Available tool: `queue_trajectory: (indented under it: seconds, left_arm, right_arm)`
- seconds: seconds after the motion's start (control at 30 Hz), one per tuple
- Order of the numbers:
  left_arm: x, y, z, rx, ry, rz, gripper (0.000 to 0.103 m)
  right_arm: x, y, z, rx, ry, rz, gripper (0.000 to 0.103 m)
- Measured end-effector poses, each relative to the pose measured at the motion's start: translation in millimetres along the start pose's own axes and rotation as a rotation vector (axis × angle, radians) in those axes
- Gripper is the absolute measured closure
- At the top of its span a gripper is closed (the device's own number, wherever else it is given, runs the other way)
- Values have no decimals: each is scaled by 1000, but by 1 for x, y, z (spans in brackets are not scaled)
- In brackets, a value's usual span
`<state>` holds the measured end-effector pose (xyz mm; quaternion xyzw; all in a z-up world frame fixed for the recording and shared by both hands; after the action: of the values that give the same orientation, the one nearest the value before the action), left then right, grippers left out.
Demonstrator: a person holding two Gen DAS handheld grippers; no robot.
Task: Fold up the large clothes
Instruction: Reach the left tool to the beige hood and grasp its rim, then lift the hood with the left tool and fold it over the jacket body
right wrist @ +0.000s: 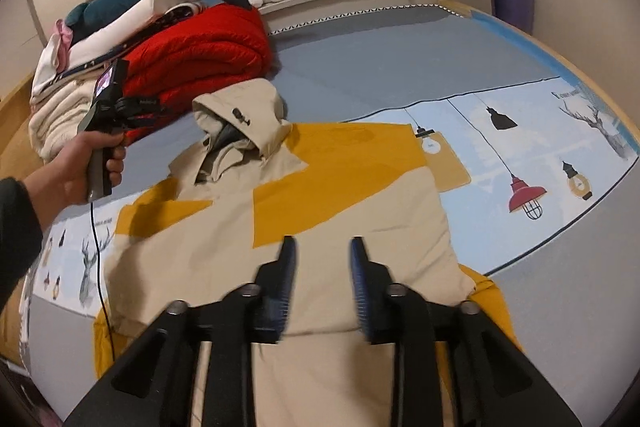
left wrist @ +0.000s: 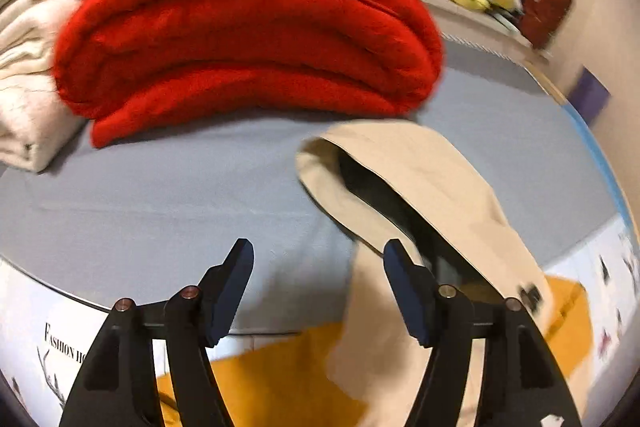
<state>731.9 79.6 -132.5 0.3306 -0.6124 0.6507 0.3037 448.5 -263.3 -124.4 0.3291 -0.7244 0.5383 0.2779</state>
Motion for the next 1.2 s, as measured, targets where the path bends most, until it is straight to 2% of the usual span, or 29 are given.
queue_trajectory:
  seconds: [0.07,0.27,0.37,0.43,0.47,0.5,0.53,0.57,0.63,0.77,0.83,1.0,1.07,1.17,1.2]
  left_arm:
    - [-19,-2,-4,53,37,-24,39]
    - [-94,-15,-10,171,86,-117,42]
    - [-125,-21,-14,209,74,-139,42]
    - [-138,-28,-15,242,115,-142,45]
    - [-142,-31,-15,253,129,-142,48]
    - [-145,-33,-14,259,146,-141,65]
    - [-148,-34,-10,252,172,-150,88]
    - [-149,-33,-6,233,179,-159,97]
    - [-138,-34,-2,183,162,-120,99]
    - [-81,-35,2,147,182,-1,101]
    - [-38,-30,9,85,182,63,101]
    - [74,3,36,-86,166,167,101]
    - [130,26,50,-149,181,219,101]
    - [205,84,77,-318,117,318,101]
    - [222,104,84,-342,109,338,101]
  right_arm:
    - [0,1,3,-4,-1,-2,61]
    - [-14,0,19,6,29,-29,60]
    - [-21,0,27,13,53,-43,60]
    - [-25,0,28,11,48,-49,60]
    - [-25,0,28,20,49,-50,60]
    - [-26,0,27,35,61,-45,60]
    - [-26,0,27,40,69,-41,60]
    - [-27,0,27,42,69,-38,60]
    - [-29,0,26,38,72,-38,60]
    - [-27,0,18,37,61,-36,60]
    - [-22,-3,14,37,48,-24,60]
    - [0,-16,8,-9,23,26,60]
    - [10,-20,7,-32,7,38,60]
    - [27,-25,4,-47,-21,67,60]
    - [32,-26,4,-57,-36,77,60]
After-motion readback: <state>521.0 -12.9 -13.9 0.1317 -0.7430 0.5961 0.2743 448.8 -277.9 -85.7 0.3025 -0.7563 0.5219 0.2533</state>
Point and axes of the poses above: each gripper's, at about its wrist camera, not at the fingertips, and x roughly against the way its jaws point, z to its right, y to its underside, the point moved 5 cm from there along -x, roughly the way its jaws point, and after that the axes turned 5 degrees about -y, right-handed, at the moved point
